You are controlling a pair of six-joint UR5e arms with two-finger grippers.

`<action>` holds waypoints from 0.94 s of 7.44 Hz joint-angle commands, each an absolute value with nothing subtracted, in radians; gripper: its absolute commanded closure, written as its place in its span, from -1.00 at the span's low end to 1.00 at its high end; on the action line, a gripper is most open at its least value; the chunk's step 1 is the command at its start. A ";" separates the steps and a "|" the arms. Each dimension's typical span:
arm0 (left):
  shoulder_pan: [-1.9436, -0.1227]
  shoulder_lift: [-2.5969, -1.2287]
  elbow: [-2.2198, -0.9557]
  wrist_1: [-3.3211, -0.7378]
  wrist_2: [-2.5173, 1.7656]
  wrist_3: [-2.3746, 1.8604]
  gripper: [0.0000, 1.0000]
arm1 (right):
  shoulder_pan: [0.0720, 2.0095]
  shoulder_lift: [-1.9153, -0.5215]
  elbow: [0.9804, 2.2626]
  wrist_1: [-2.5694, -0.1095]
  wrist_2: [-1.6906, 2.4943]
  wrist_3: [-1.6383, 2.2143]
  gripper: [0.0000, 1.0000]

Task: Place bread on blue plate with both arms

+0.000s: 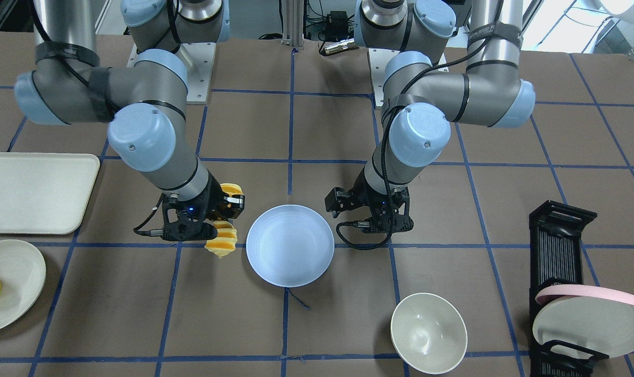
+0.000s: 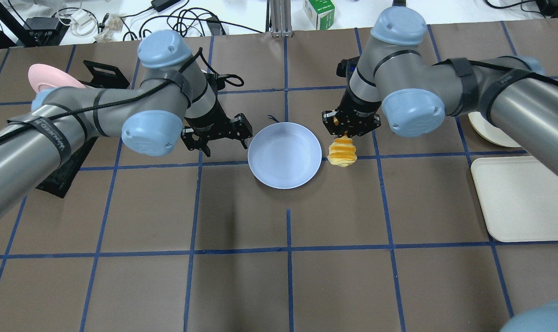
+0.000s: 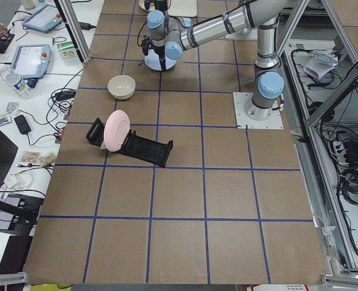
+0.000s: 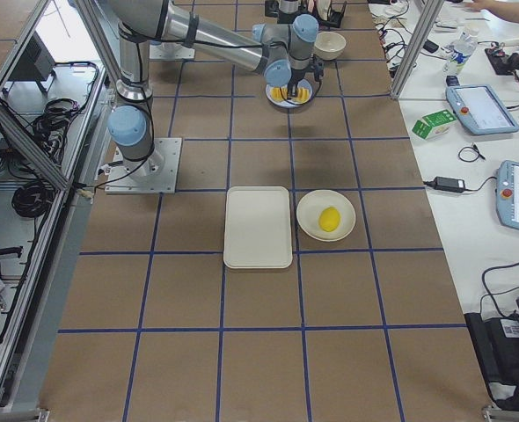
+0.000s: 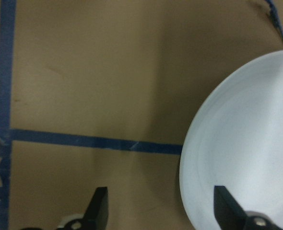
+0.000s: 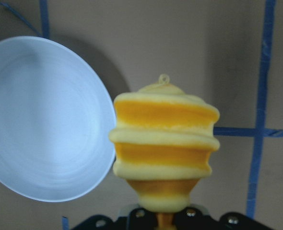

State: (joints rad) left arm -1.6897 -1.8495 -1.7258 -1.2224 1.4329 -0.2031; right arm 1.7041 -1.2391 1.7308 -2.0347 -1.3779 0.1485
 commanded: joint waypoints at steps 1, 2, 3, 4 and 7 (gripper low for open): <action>-1.684 -1.734 -1.575 -1.561 1.447 -0.146 -1.00 | 1.788 -1.157 1.718 -2.158 -1.368 0.303 1.00; -1.681 -1.697 -1.504 -1.697 1.453 -0.146 -1.00 | 1.821 -1.116 1.721 -2.216 -1.370 0.355 1.00; -1.687 -1.654 -1.461 -1.779 1.454 -0.146 -1.00 | 1.831 -1.091 1.721 -2.223 -1.368 0.363 1.00; -1.687 -1.622 -1.456 -1.798 1.453 -0.143 -1.00 | 1.844 -1.068 1.729 -2.226 -1.368 0.389 0.95; -1.683 -1.548 -1.473 -1.819 1.462 -0.140 -1.00 | 1.865 -1.048 1.727 -2.258 -1.370 0.391 -1.00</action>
State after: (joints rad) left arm -1.6848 -1.5687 -1.4672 -1.8140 1.4593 -0.1401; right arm 1.8616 -1.0517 1.7289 -2.2558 -1.3707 0.3898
